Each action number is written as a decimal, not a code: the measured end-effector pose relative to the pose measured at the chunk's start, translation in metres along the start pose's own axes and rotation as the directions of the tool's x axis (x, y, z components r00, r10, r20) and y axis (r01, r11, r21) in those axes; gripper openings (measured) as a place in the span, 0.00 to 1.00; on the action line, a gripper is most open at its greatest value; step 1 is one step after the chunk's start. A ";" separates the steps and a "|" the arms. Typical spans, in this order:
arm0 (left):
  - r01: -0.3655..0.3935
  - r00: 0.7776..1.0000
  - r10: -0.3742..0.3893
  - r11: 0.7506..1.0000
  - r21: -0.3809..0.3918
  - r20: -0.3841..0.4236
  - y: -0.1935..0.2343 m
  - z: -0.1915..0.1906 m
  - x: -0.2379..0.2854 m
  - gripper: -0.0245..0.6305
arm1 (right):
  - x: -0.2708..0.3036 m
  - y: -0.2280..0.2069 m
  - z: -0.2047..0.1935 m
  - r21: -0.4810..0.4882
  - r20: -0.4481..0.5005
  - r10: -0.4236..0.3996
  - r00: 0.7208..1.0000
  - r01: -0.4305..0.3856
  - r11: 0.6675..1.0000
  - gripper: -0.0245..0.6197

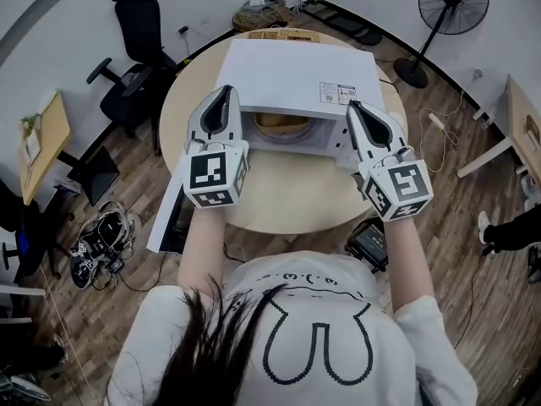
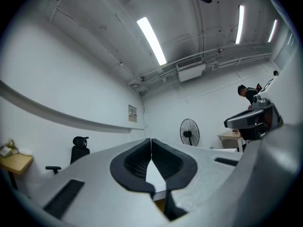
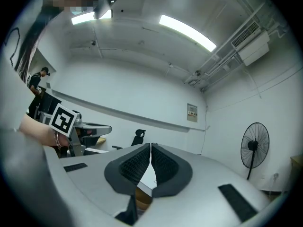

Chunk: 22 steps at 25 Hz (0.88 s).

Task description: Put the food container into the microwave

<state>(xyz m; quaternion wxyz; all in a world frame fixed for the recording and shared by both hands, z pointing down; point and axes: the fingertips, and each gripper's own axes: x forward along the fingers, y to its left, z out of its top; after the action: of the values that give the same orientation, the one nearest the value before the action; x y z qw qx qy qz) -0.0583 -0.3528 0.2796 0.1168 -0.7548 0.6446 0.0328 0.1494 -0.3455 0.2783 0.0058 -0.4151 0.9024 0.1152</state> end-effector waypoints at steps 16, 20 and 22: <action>0.056 0.998 -0.057 0.998 0.032 0.041 -0.006 0.014 -0.014 0.05 | -0.010 0.008 0.004 -0.034 0.036 -0.071 0.997 0.072 0.997 0.09; 0.076 0.996 -0.078 0.996 0.045 0.042 -0.007 0.016 -0.016 0.05 | -0.008 0.010 0.005 -0.038 0.031 -0.068 0.997 0.069 0.997 0.09; 0.084 0.996 -0.086 0.996 0.044 0.040 -0.006 0.015 -0.017 0.05 | -0.006 0.011 0.005 -0.047 0.026 -0.055 0.998 0.056 0.997 0.09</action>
<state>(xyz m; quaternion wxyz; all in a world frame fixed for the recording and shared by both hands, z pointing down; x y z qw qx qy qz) -0.0534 -0.3320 0.2690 0.1476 -0.7779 0.6100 0.0299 0.1446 -0.3328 0.2763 0.0101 -0.4386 0.8874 0.1414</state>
